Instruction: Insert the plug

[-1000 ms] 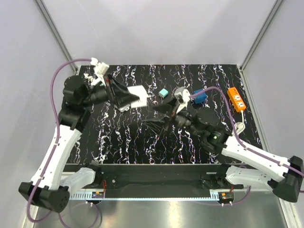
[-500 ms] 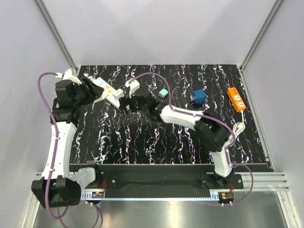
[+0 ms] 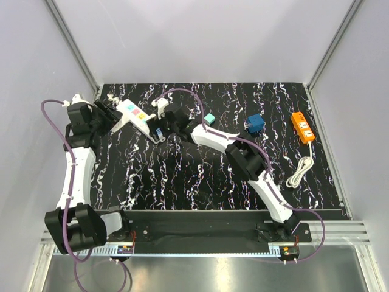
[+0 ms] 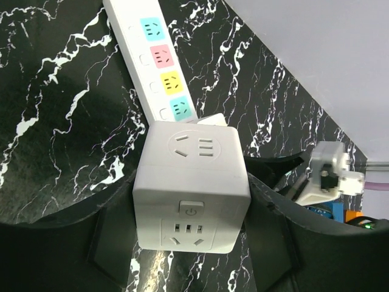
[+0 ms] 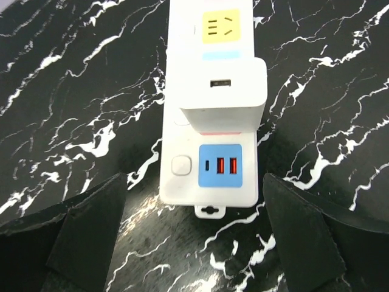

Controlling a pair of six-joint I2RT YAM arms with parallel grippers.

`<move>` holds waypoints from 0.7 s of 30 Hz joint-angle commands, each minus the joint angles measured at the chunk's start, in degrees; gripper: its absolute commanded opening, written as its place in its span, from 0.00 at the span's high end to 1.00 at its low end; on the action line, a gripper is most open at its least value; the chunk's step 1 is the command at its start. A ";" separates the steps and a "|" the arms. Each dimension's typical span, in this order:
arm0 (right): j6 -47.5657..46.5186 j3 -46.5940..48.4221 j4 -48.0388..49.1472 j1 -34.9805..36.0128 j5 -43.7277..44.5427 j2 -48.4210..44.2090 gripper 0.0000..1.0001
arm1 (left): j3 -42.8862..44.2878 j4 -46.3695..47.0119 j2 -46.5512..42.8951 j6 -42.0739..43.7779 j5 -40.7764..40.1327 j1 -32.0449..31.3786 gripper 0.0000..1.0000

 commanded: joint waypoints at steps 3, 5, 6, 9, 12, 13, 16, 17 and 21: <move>-0.15 5.77 -2.72 -0.35 -1.21 4.58 0.00 | 1.73 7.72 2.34 -1.83 2.16 0.69 1.00; 1.78 9.61 -5.61 -0.35 0.28 6.86 0.00 | 2.25 8.08 3.31 -2.00 2.77 1.04 1.00; 2.31 10.68 -7.27 -0.35 0.64 7.48 0.00 | 2.26 8.17 3.57 -2.00 3.39 1.05 1.00; 4.77 13.85 -9.74 -0.35 1.78 9.59 0.01 | 2.34 8.69 3.92 -1.74 4.01 1.13 1.00; 6.70 14.38 -9.75 -0.35 0.21 10.91 0.03 | 2.26 8.96 4.01 -1.30 3.66 1.22 1.00; 7.06 14.39 -9.83 -0.27 0.29 11.35 0.05 | 2.34 8.96 4.19 -1.21 3.57 1.22 1.00; 7.76 13.77 -9.66 -0.27 3.26 11.53 0.14 | 3.13 8.52 4.80 1.15 4.27 1.40 1.00; 7.68 12.90 -9.75 -0.27 3.89 11.45 0.26 | 3.57 8.17 5.07 2.20 4.62 1.40 1.00; 5.31 5.36 -3.29 -0.27 3.20 7.07 0.59 | 7.25 2.22 8.13 8.78 9.70 1.22 1.00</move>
